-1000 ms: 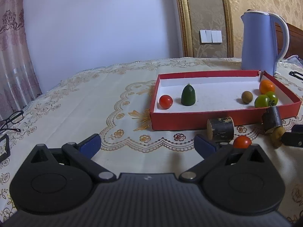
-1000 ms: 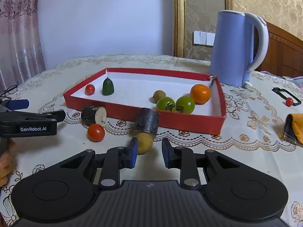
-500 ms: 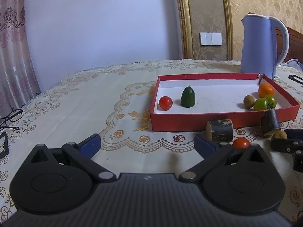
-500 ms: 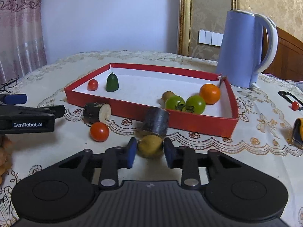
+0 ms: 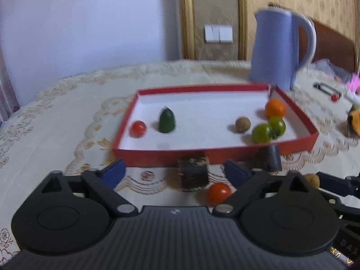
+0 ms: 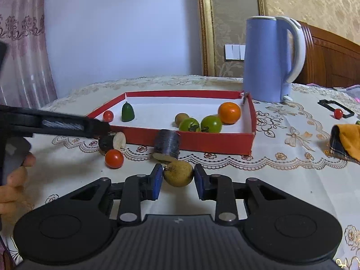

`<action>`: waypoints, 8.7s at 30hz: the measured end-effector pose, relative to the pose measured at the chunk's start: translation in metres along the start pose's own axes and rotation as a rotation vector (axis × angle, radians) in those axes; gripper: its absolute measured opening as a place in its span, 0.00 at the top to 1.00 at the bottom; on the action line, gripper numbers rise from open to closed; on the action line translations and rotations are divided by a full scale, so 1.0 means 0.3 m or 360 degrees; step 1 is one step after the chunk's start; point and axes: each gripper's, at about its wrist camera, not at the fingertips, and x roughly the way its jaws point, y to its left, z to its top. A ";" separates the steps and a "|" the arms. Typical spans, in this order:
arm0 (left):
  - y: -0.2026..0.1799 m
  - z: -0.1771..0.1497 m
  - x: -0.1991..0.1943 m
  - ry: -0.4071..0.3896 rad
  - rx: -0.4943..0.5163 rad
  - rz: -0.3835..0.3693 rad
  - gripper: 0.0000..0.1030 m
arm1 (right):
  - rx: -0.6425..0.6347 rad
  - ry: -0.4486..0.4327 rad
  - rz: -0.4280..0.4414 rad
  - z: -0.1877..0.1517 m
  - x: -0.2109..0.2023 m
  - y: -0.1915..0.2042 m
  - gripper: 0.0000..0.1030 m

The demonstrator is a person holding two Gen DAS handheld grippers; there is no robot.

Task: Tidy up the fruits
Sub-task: 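Grasp another brown kiwi with the right tool while the left tool approaches a red tomato, then drop the black eggplant piece into the box with the left tool while the right holds the kiwi, then lower the brown kiwi into the red box and open the right tool, then grasp the second black eggplant piece with the right tool while the left tool approaches the red tomato, then grasp the red cherry tomato beside the box with the left tool, then lower the red tomato into the red box and open the left tool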

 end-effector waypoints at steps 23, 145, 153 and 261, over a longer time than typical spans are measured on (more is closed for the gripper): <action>0.059 0.019 0.030 0.0059 -0.0079 0.0015 0.70 | -0.0003 -0.0041 0.0045 -0.003 -0.006 0.007 0.71; 0.276 -0.086 0.089 -0.0013 -0.0241 0.0268 0.00 | -0.0008 -0.0027 -0.0240 0.339 0.339 -0.065 0.69; 0.270 -0.086 0.082 -0.0038 -0.0239 0.0271 0.00 | -0.0030 -0.0207 -0.0224 0.172 0.061 0.052 0.35; -0.047 0.071 0.084 -0.0095 0.0146 0.0027 0.74 | 0.0111 -0.0089 -0.0042 0.022 -0.026 -0.024 0.69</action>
